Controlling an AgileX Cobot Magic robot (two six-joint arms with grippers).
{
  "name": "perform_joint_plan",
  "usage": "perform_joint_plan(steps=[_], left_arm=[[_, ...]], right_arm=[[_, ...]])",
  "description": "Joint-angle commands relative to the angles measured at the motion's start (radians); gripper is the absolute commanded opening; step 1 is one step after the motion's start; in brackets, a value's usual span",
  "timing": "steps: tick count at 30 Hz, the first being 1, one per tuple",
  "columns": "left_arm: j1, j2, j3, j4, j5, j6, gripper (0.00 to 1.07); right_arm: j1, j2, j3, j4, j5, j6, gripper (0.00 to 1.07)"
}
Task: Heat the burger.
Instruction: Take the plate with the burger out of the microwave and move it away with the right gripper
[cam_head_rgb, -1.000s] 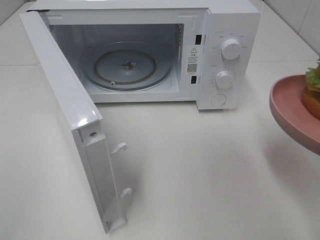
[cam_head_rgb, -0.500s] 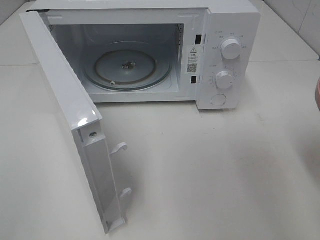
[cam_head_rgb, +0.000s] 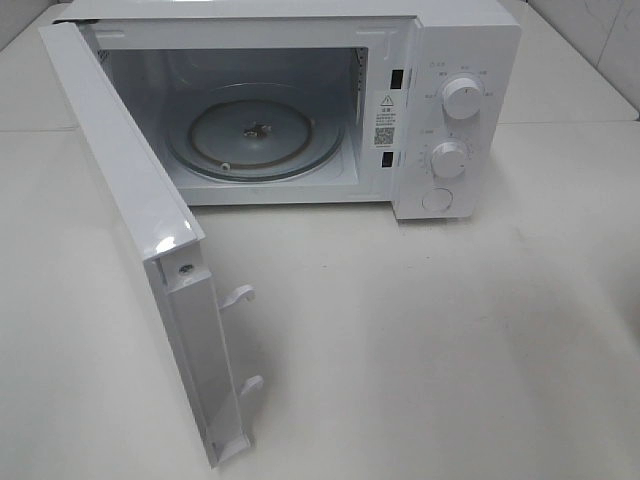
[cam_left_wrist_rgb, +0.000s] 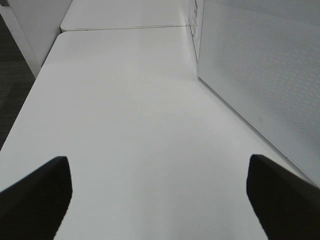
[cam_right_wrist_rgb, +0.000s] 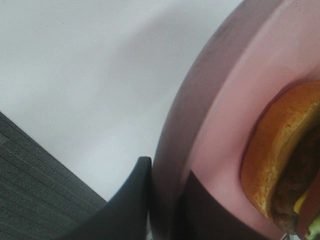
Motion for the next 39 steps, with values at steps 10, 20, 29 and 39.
perform_joint_plan(steps=[10, 20, 29, 39], left_arm=[[0.003, -0.019, 0.003, 0.000, -0.010, 0.000, 0.89], [0.003, -0.019, 0.003, 0.000, -0.010, 0.000, 0.89], [0.003, -0.019, 0.003, 0.000, -0.010, 0.000, 0.89], [0.003, -0.019, 0.003, 0.000, -0.010, 0.000, 0.89]], right_arm=[[0.000, 0.171, -0.029, -0.087, 0.044, 0.296, 0.00], [0.000, 0.323, -0.140, -0.117, 0.120, 0.507, 0.00], [0.000, 0.436, -0.177, -0.117, 0.120, 0.590, 0.00], [0.000, 0.501, -0.188, -0.113, 0.114, 0.718, 0.00]])
